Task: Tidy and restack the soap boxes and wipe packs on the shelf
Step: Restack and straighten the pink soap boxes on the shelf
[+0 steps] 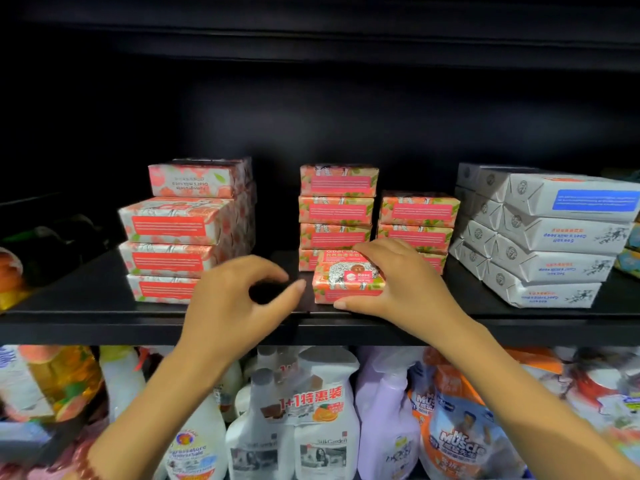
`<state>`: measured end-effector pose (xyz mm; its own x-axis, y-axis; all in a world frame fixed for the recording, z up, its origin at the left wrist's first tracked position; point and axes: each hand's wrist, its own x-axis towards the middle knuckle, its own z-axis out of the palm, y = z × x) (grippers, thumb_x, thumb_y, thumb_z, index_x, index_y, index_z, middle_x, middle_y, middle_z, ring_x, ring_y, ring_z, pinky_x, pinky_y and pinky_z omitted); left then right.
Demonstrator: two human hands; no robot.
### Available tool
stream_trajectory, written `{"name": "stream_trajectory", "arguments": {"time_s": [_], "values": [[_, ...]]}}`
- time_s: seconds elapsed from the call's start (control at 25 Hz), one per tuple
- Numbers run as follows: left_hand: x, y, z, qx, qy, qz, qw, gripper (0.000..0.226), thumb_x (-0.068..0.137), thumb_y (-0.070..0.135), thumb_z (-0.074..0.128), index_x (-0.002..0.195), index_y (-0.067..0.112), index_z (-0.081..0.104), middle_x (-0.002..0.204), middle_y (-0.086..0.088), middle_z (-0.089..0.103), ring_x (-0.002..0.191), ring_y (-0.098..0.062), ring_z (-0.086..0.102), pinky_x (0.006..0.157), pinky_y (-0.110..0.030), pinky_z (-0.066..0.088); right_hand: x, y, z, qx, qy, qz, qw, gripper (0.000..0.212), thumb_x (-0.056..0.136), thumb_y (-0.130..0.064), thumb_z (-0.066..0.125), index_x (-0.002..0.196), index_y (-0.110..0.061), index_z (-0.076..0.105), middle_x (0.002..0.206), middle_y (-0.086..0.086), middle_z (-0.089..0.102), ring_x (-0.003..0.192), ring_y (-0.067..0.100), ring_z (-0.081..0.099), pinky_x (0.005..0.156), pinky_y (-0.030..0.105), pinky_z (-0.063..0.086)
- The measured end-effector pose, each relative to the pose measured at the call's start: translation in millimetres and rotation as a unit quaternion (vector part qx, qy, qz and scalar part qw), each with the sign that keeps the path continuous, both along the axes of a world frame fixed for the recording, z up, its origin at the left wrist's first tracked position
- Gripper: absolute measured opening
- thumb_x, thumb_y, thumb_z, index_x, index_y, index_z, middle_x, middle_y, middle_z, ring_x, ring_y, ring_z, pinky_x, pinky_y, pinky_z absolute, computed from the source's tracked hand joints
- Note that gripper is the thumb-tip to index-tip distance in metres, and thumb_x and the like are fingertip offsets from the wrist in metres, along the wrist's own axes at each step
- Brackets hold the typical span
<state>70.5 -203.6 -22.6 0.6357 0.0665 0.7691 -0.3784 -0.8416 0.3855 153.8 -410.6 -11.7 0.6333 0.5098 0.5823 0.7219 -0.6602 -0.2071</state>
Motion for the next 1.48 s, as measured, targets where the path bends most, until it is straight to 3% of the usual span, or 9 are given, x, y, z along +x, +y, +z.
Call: {"name": "stream_trajectory", "arguments": {"time_s": [0.16, 0.28, 0.52, 0.92, 1.0, 1.12, 1.16, 1.32, 1.48], "values": [[-7, 3, -15, 0.066, 0.018, 0.047, 0.997, 0.04, 0.077, 0.053, 0.058, 0.08, 0.017, 0.075, 0.078, 0.008, 0.071, 0.073, -0.01, 0.066, 0.058, -0.029, 0.053, 4, 20, 1, -0.051, -0.017, -0.012, 0.998, 0.08, 0.069, -0.066, 0.06, 0.133, -0.021, 0.047, 0.127, -0.003, 0.049, 0.115, 0.014, 0.04, 0.093, 0.027, 0.034], [-8, 3, -16, 0.062, 0.014, 0.055, 0.996, 0.037, 0.075, 0.051, 0.061, 0.077, 0.017, 0.075, 0.076, 0.007, 0.071, 0.072, -0.012, 0.066, 0.056, -0.029, 0.053, 3, 25, 1, -0.057, -0.055, -0.014, 0.997, 0.067, 0.073, -0.061, 0.061, 0.127, -0.022, 0.054, 0.124, -0.005, 0.047, 0.116, 0.012, 0.037, 0.092, 0.025, 0.031], [-7, 5, -19, 0.053, 0.009, 0.053, 0.997, 0.029, 0.073, 0.045, 0.065, 0.075, 0.018, 0.075, 0.075, 0.009, 0.071, 0.071, -0.011, 0.066, 0.055, -0.026, 0.052, -1, 12, 0, -0.013, -0.021, 0.012, 1.0, 0.045, 0.081, -0.038, 0.067, 0.122, -0.02, 0.06, 0.116, -0.007, 0.057, 0.11, 0.012, 0.047, 0.088, 0.033, 0.046], [-5, 2, -18, 0.074, 0.026, 0.043, 0.996, 0.039, 0.077, 0.053, 0.054, 0.077, 0.019, 0.074, 0.076, 0.01, 0.07, 0.074, -0.01, 0.064, 0.057, -0.028, 0.052, -2, 24, 5, -0.052, -0.052, -0.009, 0.997, 0.045, 0.084, -0.042, 0.062, 0.124, -0.021, 0.058, 0.122, -0.006, 0.057, 0.113, 0.012, 0.045, 0.089, 0.027, 0.042], [-3, -2, -17, 0.088, 0.025, 0.023, 0.996, 0.044, 0.079, 0.055, 0.048, 0.076, 0.02, 0.074, 0.075, 0.01, 0.069, 0.073, -0.011, 0.064, 0.057, -0.031, 0.053, -3, 15, 11, 0.015, -0.045, 0.009, 0.999, 0.042, 0.081, -0.04, 0.067, 0.116, -0.016, 0.064, 0.116, -0.002, 0.062, 0.109, 0.013, 0.051, 0.09, 0.027, 0.042], [1, -14, -17, 0.109, 0.007, -0.002, 0.994, 0.042, 0.08, 0.052, 0.05, 0.073, 0.018, 0.073, 0.071, 0.009, 0.068, 0.07, -0.013, 0.063, 0.055, -0.033, 0.053, 9, -16, 30, 0.147, -0.161, -0.054, 0.975, 0.038, 0.079, -0.029, 0.072, 0.109, -0.008, 0.065, 0.11, 0.006, 0.063, 0.105, 0.02, 0.055, 0.092, 0.026, 0.037], [3, -19, -17, 0.112, 0.001, -0.009, 0.994, 0.041, 0.08, 0.051, 0.051, 0.072, 0.017, 0.073, 0.071, 0.008, 0.068, 0.069, -0.014, 0.063, 0.055, -0.033, 0.053, 16, -27, 39, 0.135, -0.174, -0.097, 0.971, 0.042, 0.079, -0.029, 0.071, 0.114, -0.008, 0.062, 0.114, 0.007, 0.061, 0.109, 0.023, 0.053, 0.094, 0.028, 0.036], [6, -27, -21, 0.095, -0.011, 0.001, 0.995, 0.038, 0.078, 0.05, 0.052, 0.069, 0.018, 0.072, 0.069, 0.008, 0.068, 0.07, -0.015, 0.064, 0.054, -0.034, 0.053, 44, -42, 54, -0.077, -0.081, -0.222, 0.969, 0.06, 0.077, -0.039, 0.071, 0.126, -0.011, 0.048, 0.12, 0.008, 0.054, 0.114, 0.026, 0.045, 0.092, 0.037, 0.039], [7, -28, -22, 0.074, -0.008, 0.006, 0.997, 0.037, 0.077, 0.051, 0.052, 0.068, 0.021, 0.071, 0.07, 0.011, 0.067, 0.071, -0.012, 0.063, 0.055, -0.034, 0.053, 45, -40, 42, -0.032, -0.098, -0.209, 0.973, 0.059, 0.073, -0.034, 0.076, 0.121, -0.015, 0.047, 0.117, 0.002, 0.052, 0.113, 0.021, 0.042, 0.084, 0.034, 0.039]]}}
